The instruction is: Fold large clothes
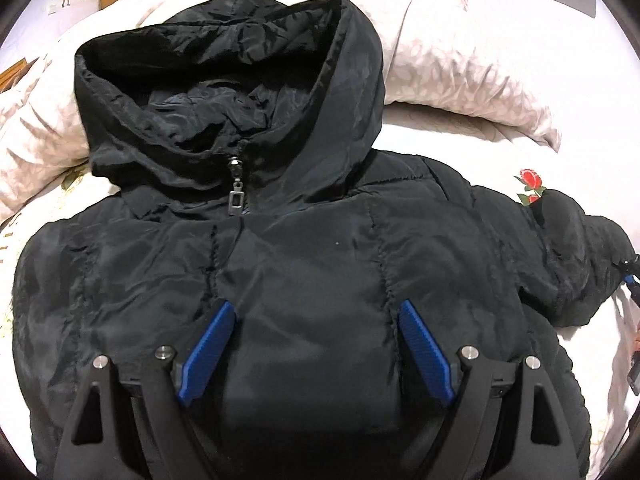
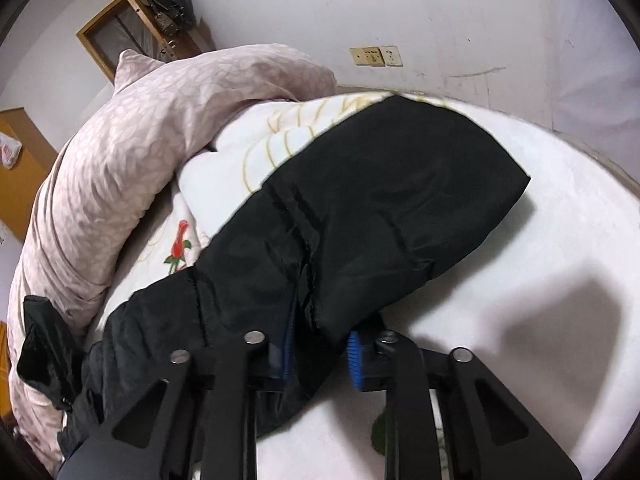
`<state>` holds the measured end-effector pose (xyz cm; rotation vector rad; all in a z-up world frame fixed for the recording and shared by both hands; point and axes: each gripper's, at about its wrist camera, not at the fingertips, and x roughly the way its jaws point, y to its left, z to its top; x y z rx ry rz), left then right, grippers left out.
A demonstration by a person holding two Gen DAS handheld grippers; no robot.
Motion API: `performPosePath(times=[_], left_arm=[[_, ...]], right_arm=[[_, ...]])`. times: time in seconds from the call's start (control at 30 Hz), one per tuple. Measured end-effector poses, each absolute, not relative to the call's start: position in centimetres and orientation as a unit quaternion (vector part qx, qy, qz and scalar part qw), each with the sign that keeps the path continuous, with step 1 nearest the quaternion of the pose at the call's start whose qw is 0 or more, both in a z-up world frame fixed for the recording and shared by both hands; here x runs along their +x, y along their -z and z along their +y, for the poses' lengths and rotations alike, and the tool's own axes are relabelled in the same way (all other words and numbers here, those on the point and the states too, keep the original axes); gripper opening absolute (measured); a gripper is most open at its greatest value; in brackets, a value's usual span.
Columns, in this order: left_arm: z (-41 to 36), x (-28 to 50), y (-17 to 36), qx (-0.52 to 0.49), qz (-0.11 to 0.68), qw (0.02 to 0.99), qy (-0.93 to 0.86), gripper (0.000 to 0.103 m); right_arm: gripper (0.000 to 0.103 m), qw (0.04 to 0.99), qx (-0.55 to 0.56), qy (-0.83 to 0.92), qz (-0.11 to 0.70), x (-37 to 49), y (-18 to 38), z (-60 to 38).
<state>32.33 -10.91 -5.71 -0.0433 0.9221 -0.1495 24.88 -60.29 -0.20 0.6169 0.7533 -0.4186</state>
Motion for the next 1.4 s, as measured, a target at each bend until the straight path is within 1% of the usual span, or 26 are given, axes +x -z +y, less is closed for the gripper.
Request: performPosePath(times=[0.13, 0.33, 0.57, 0.73, 0.83, 0.97, 1.13, 1.4], left_arm=[[-10.1, 31.3, 4.4, -0.023, 0.441, 0.895, 0.068, 0.086], [-7.9, 29.6, 1.6, -0.037, 0.431, 0.9, 0.054, 0.086], [-4.1, 27.2, -1.4, -0.056, 0.413, 0.908, 0.033, 0.086], [-0.7, 25.6, -2.7, -0.07, 0.405, 0.912, 0.013, 0.086], [1.4, 24.8, -3.1, -0.081, 0.401, 0.912, 0.0, 0.086], [4.3, 24.0, -3.0, -0.096, 0.4, 0.912, -0.017, 0.086], [7.5, 23.3, -2.2, -0.11, 0.401, 0.909, -0.035, 0.086], [11.3, 22.9, 0.0, -0.135, 0.405, 0.902, -0.058, 0.086]], right_arm=[[0.014, 0.875, 0.28, 0.19, 0.346, 24.1, -2.7, -59.2], [0.013, 0.901, 0.248, 0.159, 0.318, 23.1, -8.7, -55.2], [0.012, 0.931, 0.207, 0.078, 0.292, 23.6, -15.1, -47.1], [0.012, 0.94, 0.176, 0.008, 0.291, 25.0, -17.3, -40.2], [0.012, 0.941, 0.15, -0.026, 0.303, 25.9, -17.3, -35.8], [0.012, 0.935, 0.128, -0.068, 0.323, 27.3, -15.9, -30.2], [0.012, 0.92, 0.11, -0.105, 0.36, 28.7, -12.4, -24.6], [0.012, 0.89, 0.08, -0.147, 0.425, 30.2, -5.1, -17.7]])
